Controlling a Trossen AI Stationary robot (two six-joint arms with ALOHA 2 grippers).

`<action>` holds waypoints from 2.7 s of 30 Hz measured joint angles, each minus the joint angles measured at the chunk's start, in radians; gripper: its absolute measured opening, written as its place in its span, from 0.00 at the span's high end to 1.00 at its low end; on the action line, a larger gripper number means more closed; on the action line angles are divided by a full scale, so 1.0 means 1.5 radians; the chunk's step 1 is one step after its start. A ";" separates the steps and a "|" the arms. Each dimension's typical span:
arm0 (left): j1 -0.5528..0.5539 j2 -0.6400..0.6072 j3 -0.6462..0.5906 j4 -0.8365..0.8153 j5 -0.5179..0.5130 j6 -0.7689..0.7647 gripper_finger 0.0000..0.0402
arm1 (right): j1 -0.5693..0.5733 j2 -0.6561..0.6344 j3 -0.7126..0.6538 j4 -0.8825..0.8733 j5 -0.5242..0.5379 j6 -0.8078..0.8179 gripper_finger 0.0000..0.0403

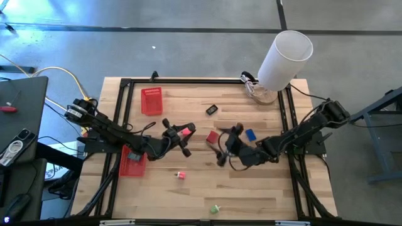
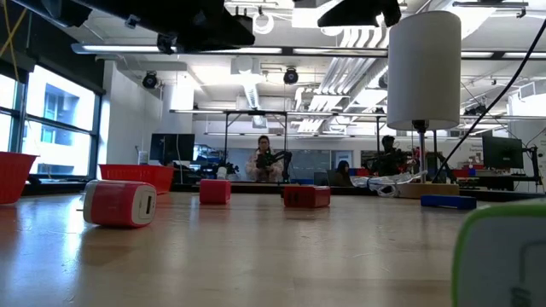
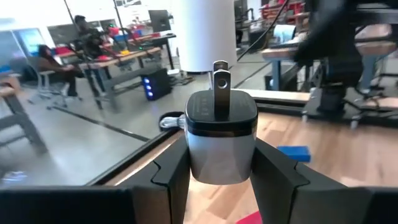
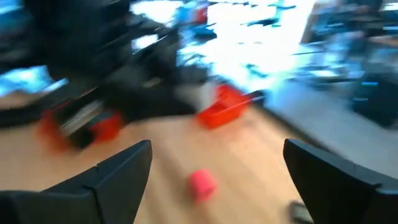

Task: Pick & Place Office items
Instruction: Put the white charger adapter into the top red bin

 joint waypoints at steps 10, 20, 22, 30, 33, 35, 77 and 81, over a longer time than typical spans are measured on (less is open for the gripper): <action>0.024 0.000 0.000 0.000 0.031 -0.050 0.66 | -0.068 0.017 0.001 0.172 -0.117 -0.083 0.12; 0.031 0.000 0.000 -0.007 0.032 -0.055 0.66 | -0.103 0.103 0.000 0.308 -0.180 -0.170 0.12; 0.031 0.000 0.000 -0.012 0.032 -0.054 0.66 | -0.103 0.117 0.000 0.334 -0.203 -0.202 0.12; 0.029 0.000 0.000 -0.016 0.052 -0.047 0.66 | -0.127 0.150 0.000 0.379 -0.212 -0.194 0.12; 0.029 0.000 0.000 -0.013 0.061 -0.048 0.66 | -0.133 0.150 0.000 0.378 -0.212 -0.181 0.12; 0.028 0.000 0.000 -0.014 0.061 -0.048 0.66 | -0.133 0.150 0.000 0.379 -0.212 -0.181 0.12; 0.039 0.001 0.000 -0.015 0.099 -0.052 0.66 | -0.177 0.147 0.001 0.335 -0.268 -0.144 0.66; 0.039 0.001 0.000 -0.015 0.099 -0.051 0.66 | -0.177 0.147 0.001 0.334 -0.269 -0.145 0.66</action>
